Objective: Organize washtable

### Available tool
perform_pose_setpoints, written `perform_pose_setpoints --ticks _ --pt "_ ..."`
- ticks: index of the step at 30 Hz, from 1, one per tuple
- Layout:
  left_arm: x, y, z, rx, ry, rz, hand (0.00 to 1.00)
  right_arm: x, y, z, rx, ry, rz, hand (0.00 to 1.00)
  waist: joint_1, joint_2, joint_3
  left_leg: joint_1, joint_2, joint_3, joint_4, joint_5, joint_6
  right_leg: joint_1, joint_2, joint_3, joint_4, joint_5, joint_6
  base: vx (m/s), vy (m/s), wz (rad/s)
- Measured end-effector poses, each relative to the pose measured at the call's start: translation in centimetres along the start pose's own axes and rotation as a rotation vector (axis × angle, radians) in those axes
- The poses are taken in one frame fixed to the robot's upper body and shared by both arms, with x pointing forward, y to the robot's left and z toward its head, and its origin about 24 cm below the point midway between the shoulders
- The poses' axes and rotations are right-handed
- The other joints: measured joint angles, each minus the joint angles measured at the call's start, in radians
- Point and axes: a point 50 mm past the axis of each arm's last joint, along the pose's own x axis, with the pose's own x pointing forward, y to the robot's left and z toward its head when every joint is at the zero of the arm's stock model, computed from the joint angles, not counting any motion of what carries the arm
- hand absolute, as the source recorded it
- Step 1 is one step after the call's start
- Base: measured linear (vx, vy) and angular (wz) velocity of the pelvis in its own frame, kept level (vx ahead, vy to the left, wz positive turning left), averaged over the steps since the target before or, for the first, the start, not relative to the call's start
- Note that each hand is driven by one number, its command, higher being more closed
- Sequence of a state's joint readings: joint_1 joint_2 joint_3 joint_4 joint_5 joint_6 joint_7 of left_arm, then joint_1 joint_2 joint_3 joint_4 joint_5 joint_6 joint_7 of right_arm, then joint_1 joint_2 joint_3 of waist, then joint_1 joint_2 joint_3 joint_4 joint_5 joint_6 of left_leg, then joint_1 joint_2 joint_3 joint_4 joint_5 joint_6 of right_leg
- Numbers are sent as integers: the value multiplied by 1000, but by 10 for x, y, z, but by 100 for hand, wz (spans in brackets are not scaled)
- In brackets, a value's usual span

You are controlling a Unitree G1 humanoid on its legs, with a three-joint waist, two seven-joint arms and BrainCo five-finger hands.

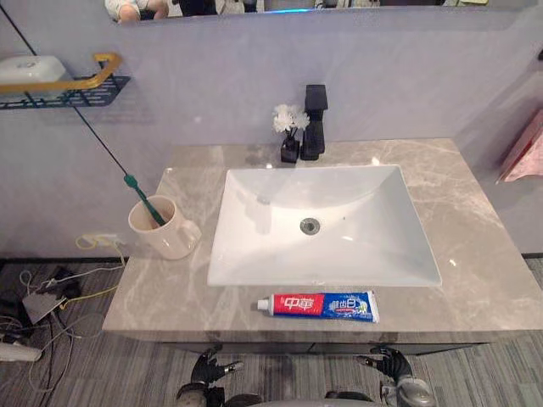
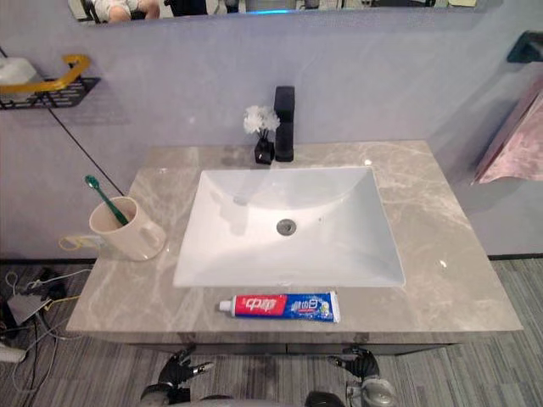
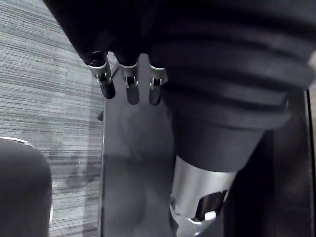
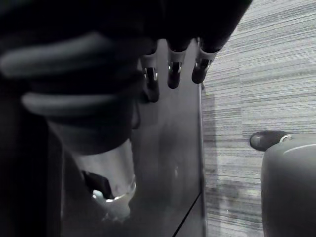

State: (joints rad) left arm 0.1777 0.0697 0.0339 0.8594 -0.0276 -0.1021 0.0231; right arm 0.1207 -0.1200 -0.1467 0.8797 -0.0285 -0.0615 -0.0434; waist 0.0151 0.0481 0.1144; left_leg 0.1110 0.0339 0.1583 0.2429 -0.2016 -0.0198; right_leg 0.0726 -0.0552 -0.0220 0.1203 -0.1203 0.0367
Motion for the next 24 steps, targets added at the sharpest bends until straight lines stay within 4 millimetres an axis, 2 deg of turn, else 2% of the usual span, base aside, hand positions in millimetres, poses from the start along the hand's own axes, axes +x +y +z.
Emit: perform_pose_setpoints --ticks 6,9,12,17,21,22,24 --pt "-1 0 -7 5 35 -3 0 -3 -4 -10 -4 32 -7 0 -1 -1 -42 5 -10 -19 0 6 2 32 -4 -5 -65 70 0 43 52 -3" --pt "0 1 -7 9 33 -3 0 -3 -4 -16 -2 56 -6 0 0 -21 -53 7 -35 -21 -1 26 14 46 -29 -6 -85 87 9 -13 41 6" --pt "0 3 -4 15 15 2 0 -2 -2 -14 0 53 -1 0 1 -27 -54 1 -48 -23 -2 37 20 48 -35 -6 -103 115 17 -61 25 1" --pt "2 13 1 35 -2 21 0 0 4 -14 35 67 1 0 1 -56 -44 -7 -67 -47 -49 37 20 42 -47 -9 -131 115 18 -153 -15 6" --pt "2 13 2 36 -5 20 0 0 2 -13 39 67 -5 0 1 -53 -39 12 -60 -56 -141 46 38 24 -34 -8 -143 119 34 -175 -44 9" --pt "3 21 5 31 -17 43 0 4 -18 -4 43 45 -59 0 -3 -50 -10 61 -3 -89 -221 76 4 34 36 -8 -74 34 -7 -44 -13 3" --pt "3 21 5 31 -17 43 0 4 -18 -4 43 45 -59 0 -3 -50 -10 62 -4 -89 -221 76 4 36 35 -9 -74 35 -6 0 0 0"
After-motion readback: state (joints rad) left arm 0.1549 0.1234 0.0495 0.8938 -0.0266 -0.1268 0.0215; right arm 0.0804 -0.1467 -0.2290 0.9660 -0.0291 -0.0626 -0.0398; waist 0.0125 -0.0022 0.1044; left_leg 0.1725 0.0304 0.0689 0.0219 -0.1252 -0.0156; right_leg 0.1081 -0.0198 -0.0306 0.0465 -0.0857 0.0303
